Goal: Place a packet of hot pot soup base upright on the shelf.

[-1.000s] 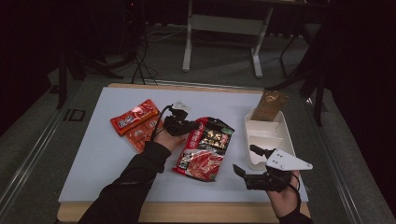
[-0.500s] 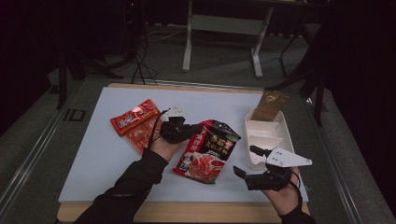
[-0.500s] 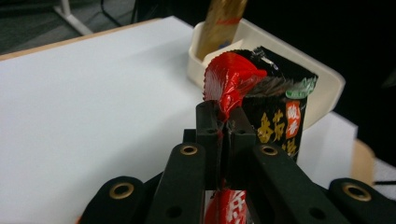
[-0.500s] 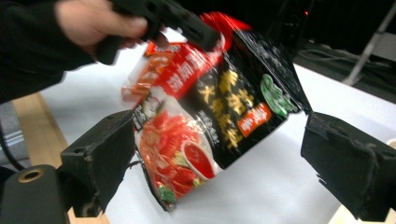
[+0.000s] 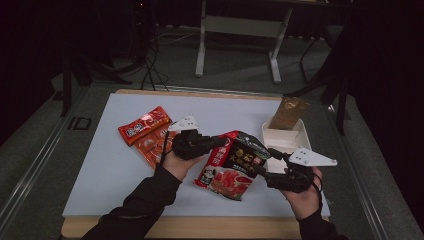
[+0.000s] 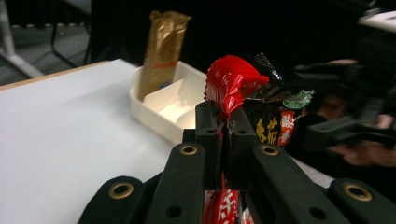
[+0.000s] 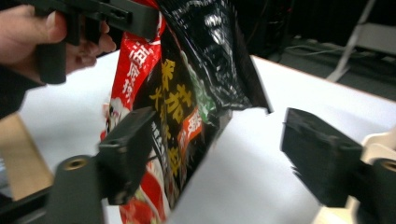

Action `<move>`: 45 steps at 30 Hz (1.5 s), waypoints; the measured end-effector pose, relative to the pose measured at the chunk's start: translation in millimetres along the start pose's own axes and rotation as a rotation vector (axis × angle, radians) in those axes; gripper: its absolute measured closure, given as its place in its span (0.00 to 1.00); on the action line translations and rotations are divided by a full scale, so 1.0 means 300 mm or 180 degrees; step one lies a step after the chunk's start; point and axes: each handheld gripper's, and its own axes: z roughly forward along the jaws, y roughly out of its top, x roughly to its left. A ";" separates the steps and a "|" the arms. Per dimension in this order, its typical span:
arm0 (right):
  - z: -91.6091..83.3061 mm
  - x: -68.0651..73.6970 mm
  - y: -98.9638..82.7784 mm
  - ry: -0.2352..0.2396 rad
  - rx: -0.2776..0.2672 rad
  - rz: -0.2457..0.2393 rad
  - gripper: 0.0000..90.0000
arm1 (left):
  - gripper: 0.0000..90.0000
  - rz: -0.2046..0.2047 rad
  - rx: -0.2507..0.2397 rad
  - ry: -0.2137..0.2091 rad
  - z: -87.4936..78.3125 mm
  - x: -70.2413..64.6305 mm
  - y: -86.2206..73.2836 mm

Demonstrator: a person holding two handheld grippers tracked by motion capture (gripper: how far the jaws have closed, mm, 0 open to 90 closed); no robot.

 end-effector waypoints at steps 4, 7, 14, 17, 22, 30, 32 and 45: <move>-0.008 -0.010 0.008 0.0086 -0.0025 0.0019 0.57 | 0.96 0.0011 -0.0111 -0.0071 0.010 -0.006 -0.012; -0.015 -0.010 0.019 0.0239 0.0005 0.0061 0.77 | 0.96 0.0063 -0.0115 -0.0068 0.020 -0.005 -0.027; -0.013 -0.014 0.032 0.0309 0.0013 0.0111 0.84 | 0.95 0.0046 -0.0153 -0.0114 0.015 0.011 -0.047; -0.018 -0.018 0.046 0.0327 0.0008 0.0156 0.86 | 0.93 0.0078 -0.0121 -0.0136 0.007 0.009 -0.045; -0.028 -0.016 0.062 0.0315 -0.0022 0.0128 0.86 | 0.85 0.0074 -0.0101 -0.0137 0.000 0.002 -0.038; -0.035 -0.025 0.087 0.0314 -0.0043 0.0082 0.86 | 0.36 0.0066 -0.0185 -0.0074 -0.025 -0.011 -0.025; -0.040 -0.026 0.094 0.0325 -0.0067 0.0085 0.86 | 0.26 0.0059 -0.0184 -0.0052 -0.035 -0.012 -0.024; -0.075 -0.047 0.189 0.0288 -0.0232 0.0005 0.86 | 0.03 0.0168 -0.0117 0.0127 -0.108 -0.039 -0.048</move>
